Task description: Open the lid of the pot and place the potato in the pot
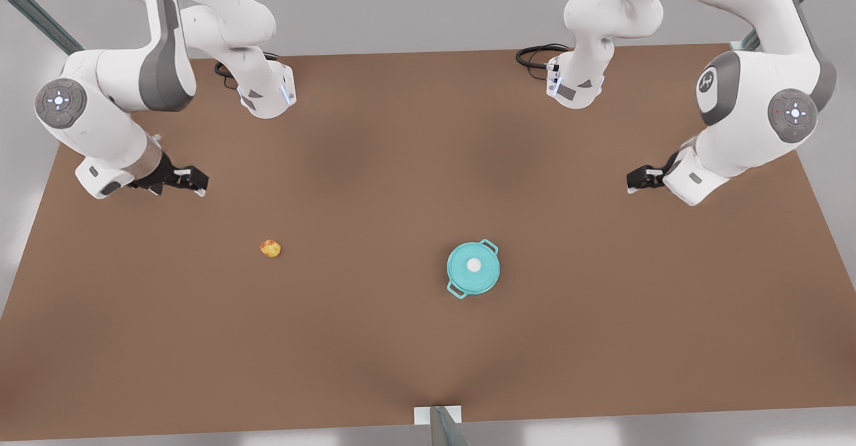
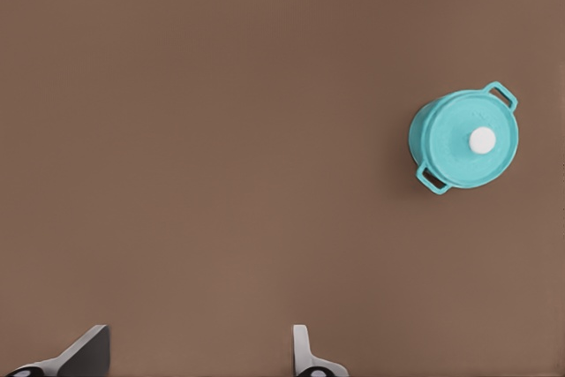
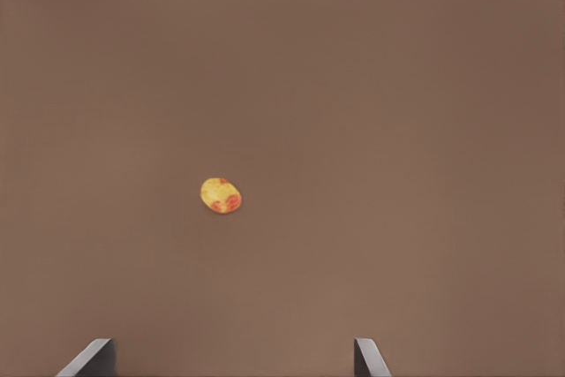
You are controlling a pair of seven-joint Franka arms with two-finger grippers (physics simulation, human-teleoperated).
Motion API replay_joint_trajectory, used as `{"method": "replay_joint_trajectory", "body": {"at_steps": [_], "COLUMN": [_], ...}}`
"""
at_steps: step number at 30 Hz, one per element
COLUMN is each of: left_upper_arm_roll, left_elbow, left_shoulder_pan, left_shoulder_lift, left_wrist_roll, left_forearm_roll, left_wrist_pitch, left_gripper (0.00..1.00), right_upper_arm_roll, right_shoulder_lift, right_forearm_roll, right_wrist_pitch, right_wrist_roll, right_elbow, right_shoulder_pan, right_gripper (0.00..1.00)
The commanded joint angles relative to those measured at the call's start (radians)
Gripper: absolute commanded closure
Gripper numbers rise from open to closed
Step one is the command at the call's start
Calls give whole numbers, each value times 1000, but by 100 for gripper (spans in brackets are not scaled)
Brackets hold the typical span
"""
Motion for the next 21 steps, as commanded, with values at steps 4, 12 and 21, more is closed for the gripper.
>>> {"method": "replay_joint_trajectory", "body": {"at_steps": [4,12,21], "left_upper_arm_roll": [-38,-130,-128], "left_elbow": [-12,392,255], "left_shoulder_pan": [-28,-367,-401], "left_shoulder_lift": [35,527,630], "left_wrist_roll": [-55,-835,-905], "left_forearm_roll": [-20,111,151], "left_wrist_pitch": [7,292,595], "left_gripper": [0,0,0], "right_upper_arm_roll": [21,98,87], "right_shoulder_lift": [16,113,211], "right_forearm_roll": [-42,-36,-35], "right_wrist_pitch": [57,59,361], "right_wrist_roll": [29,-411,-514], "right_elbow": [14,34,-106], "right_shoulder_pan": [33,242,47], "right_gripper": [0,0,0]}}
